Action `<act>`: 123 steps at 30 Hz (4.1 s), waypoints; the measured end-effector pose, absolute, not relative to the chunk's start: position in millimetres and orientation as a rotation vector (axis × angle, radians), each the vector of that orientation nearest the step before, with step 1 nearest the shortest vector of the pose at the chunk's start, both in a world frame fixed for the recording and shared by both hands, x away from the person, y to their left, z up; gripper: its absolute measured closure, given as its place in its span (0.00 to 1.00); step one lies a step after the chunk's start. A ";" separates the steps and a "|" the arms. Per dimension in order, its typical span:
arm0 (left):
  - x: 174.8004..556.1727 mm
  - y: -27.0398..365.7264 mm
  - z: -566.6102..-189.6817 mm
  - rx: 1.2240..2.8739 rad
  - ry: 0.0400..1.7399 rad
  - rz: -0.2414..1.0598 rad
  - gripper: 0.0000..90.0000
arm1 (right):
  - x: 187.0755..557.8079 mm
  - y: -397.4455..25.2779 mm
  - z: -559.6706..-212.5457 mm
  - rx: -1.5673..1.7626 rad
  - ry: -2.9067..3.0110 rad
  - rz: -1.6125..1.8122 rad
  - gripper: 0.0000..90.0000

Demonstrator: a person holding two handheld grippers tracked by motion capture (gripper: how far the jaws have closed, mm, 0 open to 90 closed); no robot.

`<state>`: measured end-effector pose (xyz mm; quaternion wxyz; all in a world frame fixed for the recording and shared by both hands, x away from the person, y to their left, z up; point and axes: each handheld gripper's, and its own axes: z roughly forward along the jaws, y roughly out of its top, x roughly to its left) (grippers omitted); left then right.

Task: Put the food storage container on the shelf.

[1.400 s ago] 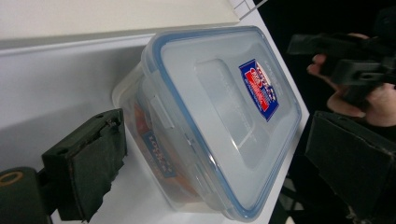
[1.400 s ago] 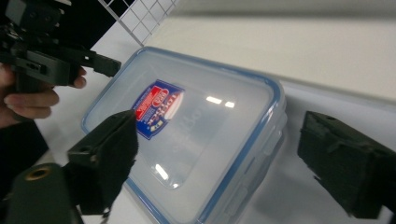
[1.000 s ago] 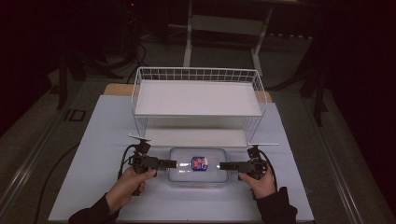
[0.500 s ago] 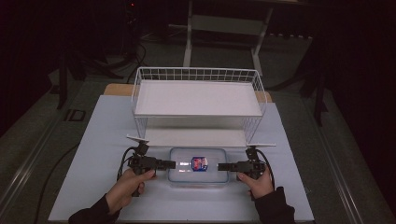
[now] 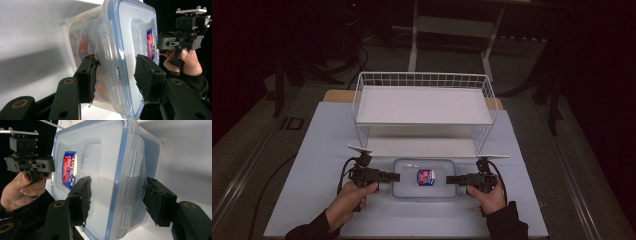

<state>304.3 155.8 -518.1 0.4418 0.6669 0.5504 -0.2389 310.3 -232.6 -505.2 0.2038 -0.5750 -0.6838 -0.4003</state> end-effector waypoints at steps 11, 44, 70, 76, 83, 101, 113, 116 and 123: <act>302.8 152.6 -507.5 1.672 1.356 -0.526 0.59 | 305.8 -228.5 -495.7 -1.619 -1.970 -1.129 0.46; 350.6 149.9 -479.0 1.624 1.228 -0.281 0.60 | 359.8 -223.0 -462.9 -1.672 -2.044 -1.355 0.41; 359.3 140.0 -518.2 1.518 1.224 -0.179 0.57 | 370.7 -220.9 -491.0 -1.746 -2.064 -1.372 0.40; 360.9 137.2 -518.7 1.512 1.207 -0.147 0.57 | 372.7 -221.7 -493.9 -1.766 -2.041 -1.380 0.38; 361.1 135.4 -520.2 1.495 1.193 -0.101 0.55 | 373.4 -218.7 -495.2 -1.784 -2.056 -1.424 0.35; 361.8 133.3 -518.1 1.529 1.199 0.062 0.47 | 383.1 -202.2 -496.2 -1.856 -2.153 -1.544 0.25; 348.4 136.2 -503.4 1.522 1.165 0.053 0.45 | 367.1 -207.3 -481.5 -1.807 -2.210 -1.602 0.31; 344.3 139.2 -500.9 1.540 1.152 0.046 0.45 | 359.8 -209.6 -477.1 -1.788 -2.228 -1.602 0.31; 330.9 150.5 -495.8 1.546 1.120 0.013 0.41 | 339.1 -214.0 -468.8 -1.751 -2.276 -1.613 0.35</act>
